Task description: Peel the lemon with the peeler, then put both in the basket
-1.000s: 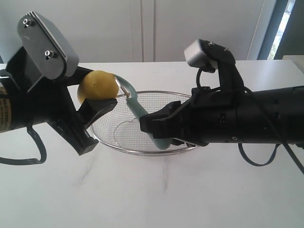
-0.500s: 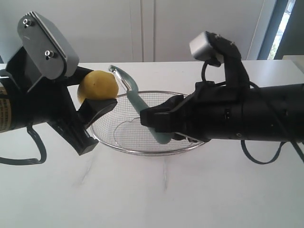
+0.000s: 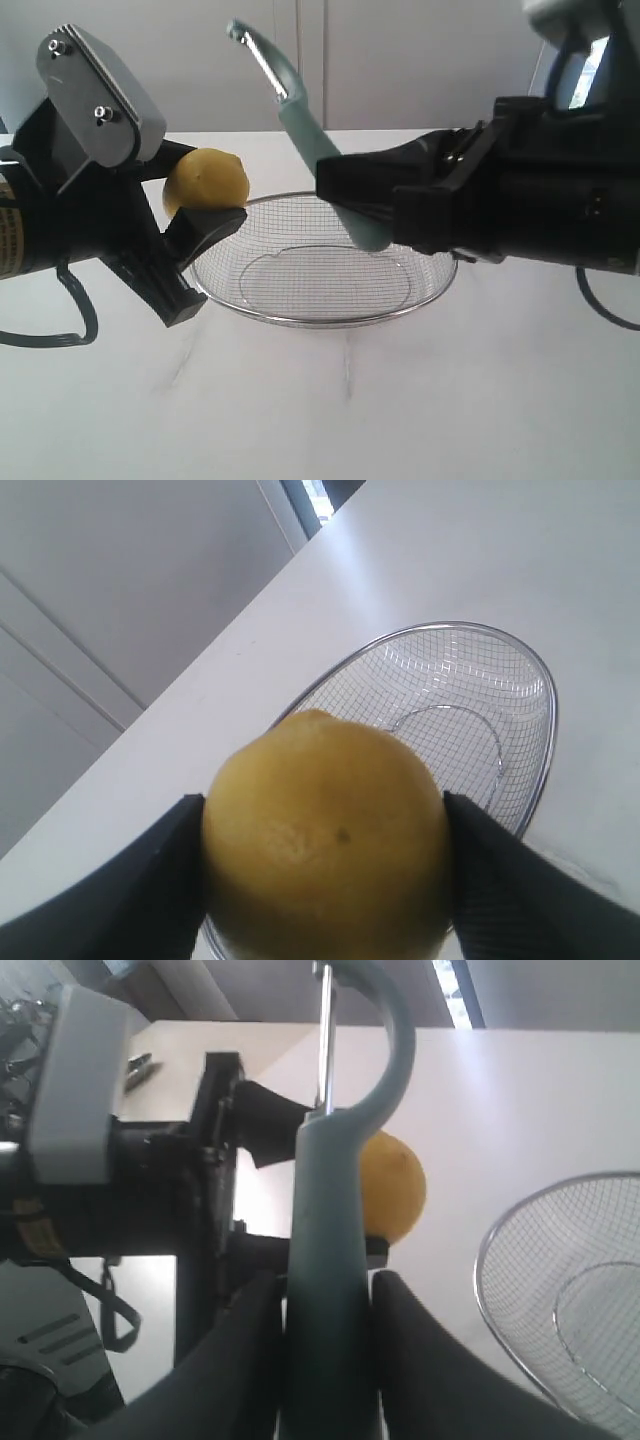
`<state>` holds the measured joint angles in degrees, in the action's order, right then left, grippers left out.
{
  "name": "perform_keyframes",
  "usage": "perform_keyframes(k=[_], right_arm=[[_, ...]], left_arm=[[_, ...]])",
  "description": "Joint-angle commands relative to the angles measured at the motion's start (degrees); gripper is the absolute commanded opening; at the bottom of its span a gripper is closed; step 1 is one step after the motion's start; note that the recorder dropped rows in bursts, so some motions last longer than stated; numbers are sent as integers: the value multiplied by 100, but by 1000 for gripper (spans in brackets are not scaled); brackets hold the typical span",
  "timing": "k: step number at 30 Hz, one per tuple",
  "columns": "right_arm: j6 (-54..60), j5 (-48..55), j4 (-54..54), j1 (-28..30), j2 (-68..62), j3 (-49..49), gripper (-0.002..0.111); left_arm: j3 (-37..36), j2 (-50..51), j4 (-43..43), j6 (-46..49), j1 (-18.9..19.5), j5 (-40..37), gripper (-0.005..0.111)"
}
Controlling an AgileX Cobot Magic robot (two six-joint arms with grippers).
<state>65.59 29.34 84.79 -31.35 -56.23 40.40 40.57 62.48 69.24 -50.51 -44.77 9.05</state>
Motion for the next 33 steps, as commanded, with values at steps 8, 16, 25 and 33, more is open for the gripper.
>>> perform_keyframes(k=[8,16,25,33], right_arm=[[-1065,-986,-1516,-18,886,13,0],[-2997,-1502,-3349,4,-401,-455,0],[-2938,-1573,-2513,-431,-1363,-360,0],[-2949,-1553,-2439,-945,-1363,94,0]], left_arm=[[-15,-25,40,-69,0,-1,0],[-15,-25,40,-69,0,-1,0],[-15,-25,40,-69,0,21,0],[-15,-25,40,-69,0,21,0]])
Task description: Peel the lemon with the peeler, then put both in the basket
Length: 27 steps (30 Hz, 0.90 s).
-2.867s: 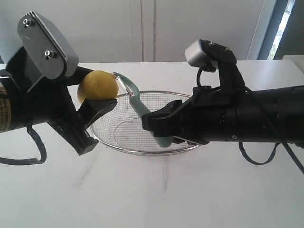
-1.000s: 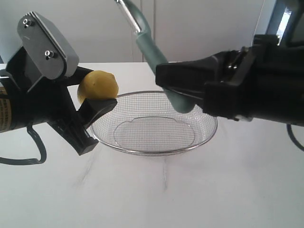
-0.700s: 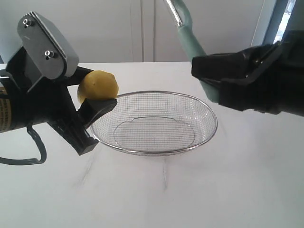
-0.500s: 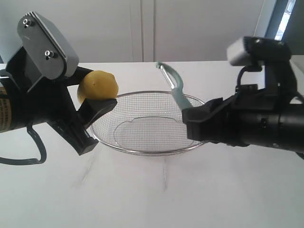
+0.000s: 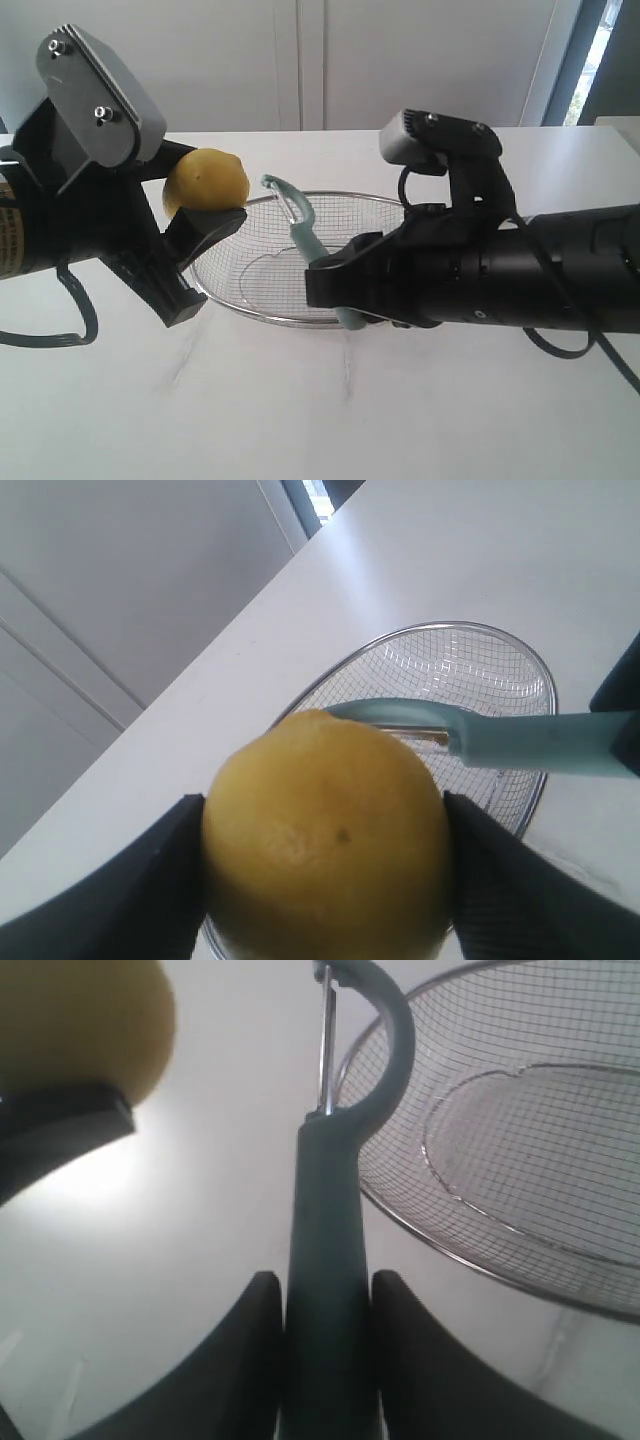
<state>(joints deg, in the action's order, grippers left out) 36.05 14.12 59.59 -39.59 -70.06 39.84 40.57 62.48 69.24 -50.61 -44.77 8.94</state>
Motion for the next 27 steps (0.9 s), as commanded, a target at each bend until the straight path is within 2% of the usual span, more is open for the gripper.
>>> perform_keyframes(k=[1,27], right_arm=[[4,-31,137,-145,20,178,0],[4,82,243,-218,452,285,0]], left_arm=[[-15,-25,40,-59,0,32,0],[-15,-25,40,-59,0,32,0]])
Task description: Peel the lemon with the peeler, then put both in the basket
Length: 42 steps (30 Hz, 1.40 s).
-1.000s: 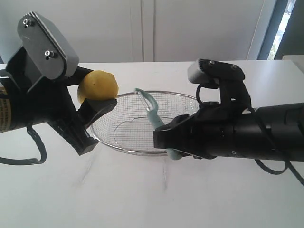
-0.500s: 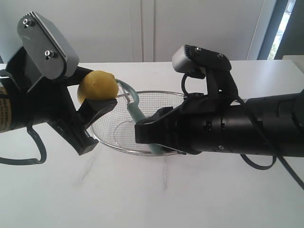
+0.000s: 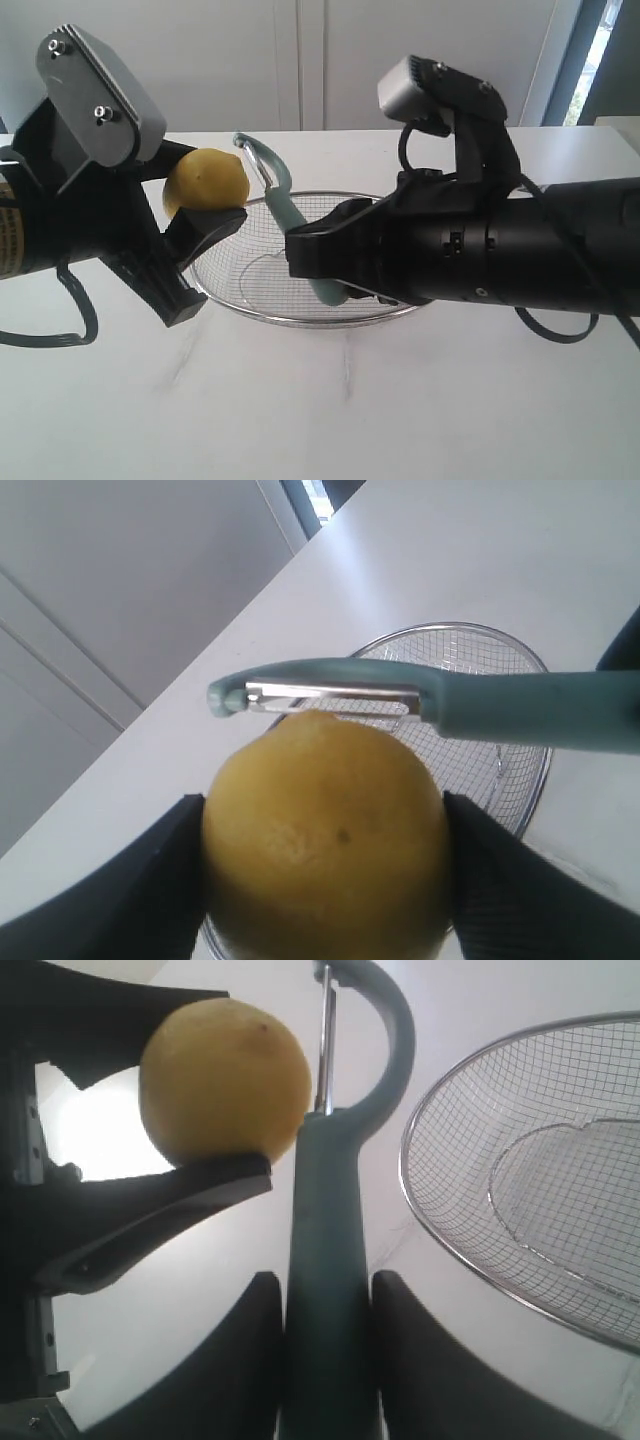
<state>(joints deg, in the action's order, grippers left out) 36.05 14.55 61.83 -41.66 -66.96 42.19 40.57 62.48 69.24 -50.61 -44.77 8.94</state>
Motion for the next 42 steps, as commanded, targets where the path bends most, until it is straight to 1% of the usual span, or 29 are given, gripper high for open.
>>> perform_keyframes(k=[1,7,11,13,16,17,19,22,23,25,29,32,34,39,41,42], right_arm=[[4,54,18,-12,175,49,0],[4,67,18,-12,658,49,0],[40,57,-31,-12,1365,49,0],[430,-54,-41,-12,1892,49,0],[525,-593,-341,14,2188,49,0],[525,-918,-489,74,2202,49,0],[792,-1419,-941,224,1986,49,0],[1070,-1807,-942,471,1574,49,0],[1097,-1762,-942,695,1195,59,0],[1097,-1516,-942,957,789,101,0],[1097,-435,-1027,1621,-259,430,0],[975,375,-1447,1913,-1033,841,0],[525,676,-2005,1976,-1411,1131,0],[-993,1273,-4041,1987,-2195,1891,0],[-1301,1440,-4396,1987,-2440,2085,0],[-1342,1495,-4396,1987,-2530,2138,0]], left_arm=[[-15,-25,40,-59,0,32,0],[-15,-25,40,-59,0,32,0],[-15,-25,40,-59,0,32,0],[-15,-25,40,-59,0,32,0],[-15,-25,40,-59,0,32,0],[-15,-25,40,-59,0,32,0],[-15,-25,40,-59,0,44,0],[-15,-25,40,-88,0,43,0],[-15,-25,40,-103,0,43,0],[-15,-25,40,-103,0,43,0],[-15,-25,40,-102,0,55,0],[-15,-25,40,-102,0,66,0],[-15,-25,40,-102,0,66,0],[-15,-25,40,-102,0,90,0],[-15,-25,40,-102,0,137,0],[-15,-25,40,-102,0,164,0]])
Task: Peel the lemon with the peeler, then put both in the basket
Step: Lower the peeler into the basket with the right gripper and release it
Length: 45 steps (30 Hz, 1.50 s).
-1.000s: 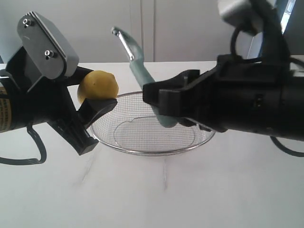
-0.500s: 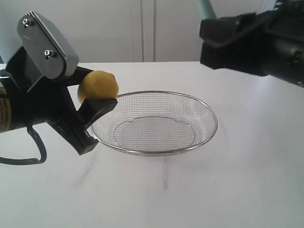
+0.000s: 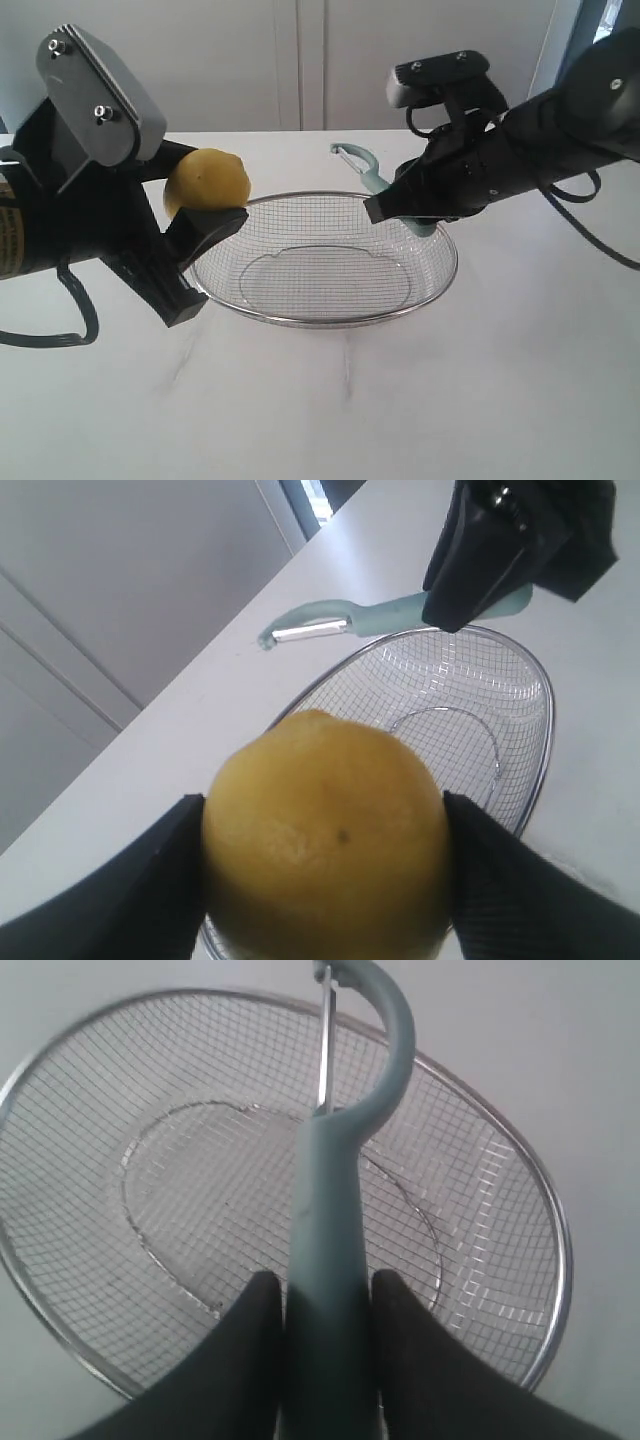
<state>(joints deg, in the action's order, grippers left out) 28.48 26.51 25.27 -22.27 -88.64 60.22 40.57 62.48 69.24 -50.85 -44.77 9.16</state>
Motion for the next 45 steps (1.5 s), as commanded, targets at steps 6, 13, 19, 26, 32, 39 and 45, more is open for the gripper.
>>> perform_keyframes(k=[6,13,19,26,32,39,45], right_arm=[[-583,97,-730,26,-933,394,0],[-529,-97,-730,6,-1396,394,0],[-530,-481,-692,6,-1633,394,0],[-530,-583,-692,6,-1800,383,0],[-530,-583,-674,6,-1922,373,12],[-530,-572,-538,6,-2054,373,23],[-530,-543,-449,6,-2063,373,32]], left_arm=[[-15,-25,40,-78,0,184,0],[-15,-25,40,-78,0,184,0],[-15,-25,40,-78,0,194,0],[-15,-25,40,-78,0,194,0],[-15,-25,40,-78,0,184,0],[-15,-25,40,-78,0,184,0],[-15,-25,40,-78,0,174,0]])
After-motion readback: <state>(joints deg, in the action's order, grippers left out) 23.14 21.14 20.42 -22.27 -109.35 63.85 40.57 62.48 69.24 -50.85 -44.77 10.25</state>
